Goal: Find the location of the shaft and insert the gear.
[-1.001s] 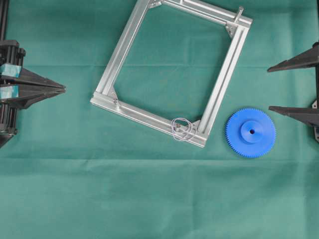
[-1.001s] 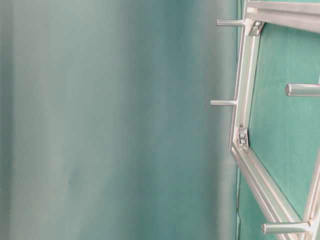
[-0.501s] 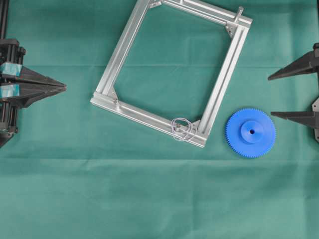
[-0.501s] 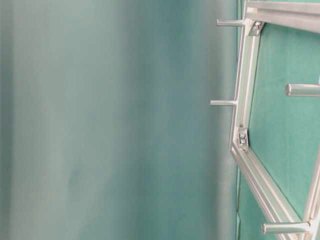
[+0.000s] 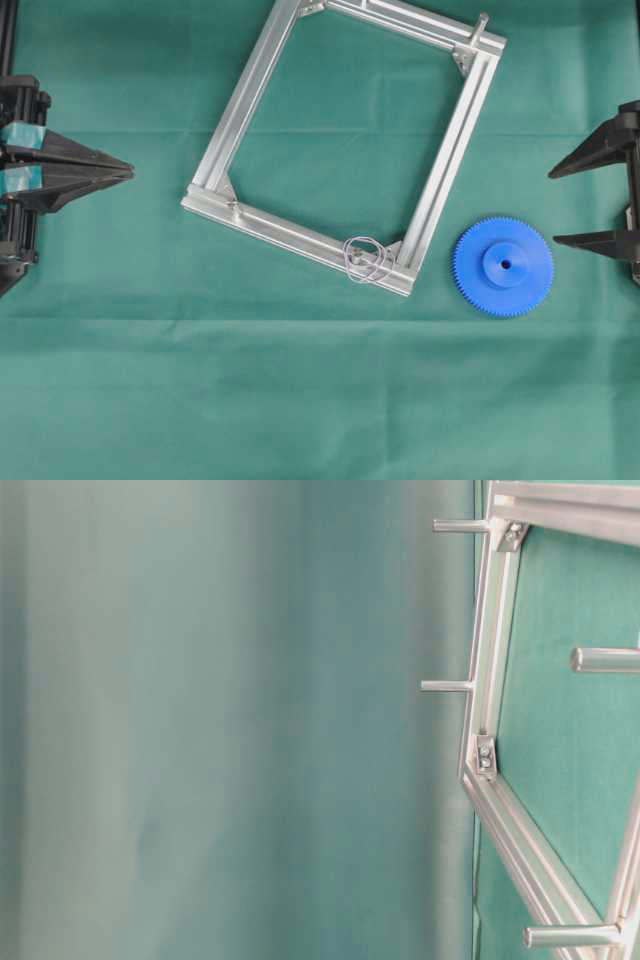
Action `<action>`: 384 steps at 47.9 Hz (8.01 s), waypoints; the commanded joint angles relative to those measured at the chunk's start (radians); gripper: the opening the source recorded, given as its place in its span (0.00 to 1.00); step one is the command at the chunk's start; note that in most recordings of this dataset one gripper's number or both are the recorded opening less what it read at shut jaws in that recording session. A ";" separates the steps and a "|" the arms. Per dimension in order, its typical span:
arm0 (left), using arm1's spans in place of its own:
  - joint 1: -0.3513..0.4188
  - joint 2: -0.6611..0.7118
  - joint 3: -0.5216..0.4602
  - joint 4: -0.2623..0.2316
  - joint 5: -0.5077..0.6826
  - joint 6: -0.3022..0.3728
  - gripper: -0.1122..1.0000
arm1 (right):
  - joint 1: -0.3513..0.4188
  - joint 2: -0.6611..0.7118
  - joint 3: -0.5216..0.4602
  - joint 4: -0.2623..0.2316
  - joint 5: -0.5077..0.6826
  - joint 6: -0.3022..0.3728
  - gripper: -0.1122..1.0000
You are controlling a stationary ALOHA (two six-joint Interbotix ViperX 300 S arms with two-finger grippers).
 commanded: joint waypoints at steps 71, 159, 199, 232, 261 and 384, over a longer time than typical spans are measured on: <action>0.003 0.009 -0.029 -0.003 0.006 -0.002 0.11 | 0.095 0.413 0.135 0.006 -0.275 0.149 0.93; 0.011 0.005 -0.029 -0.003 0.028 0.000 0.11 | 0.106 0.620 0.141 0.011 -0.360 0.227 0.72; 0.011 0.009 -0.032 -0.003 0.026 -0.002 0.11 | 0.106 0.459 -0.097 -0.006 -0.055 0.227 0.72; 0.011 0.011 -0.034 -0.003 0.023 -0.005 0.11 | 0.106 0.726 -0.416 -0.040 -0.041 0.222 0.72; 0.011 0.011 -0.044 -0.005 0.057 -0.005 0.11 | 0.071 0.904 -0.612 -0.055 0.029 0.225 0.72; 0.011 0.011 -0.043 -0.005 0.103 -0.008 0.11 | 0.035 0.934 -0.551 -0.132 -0.081 0.264 0.72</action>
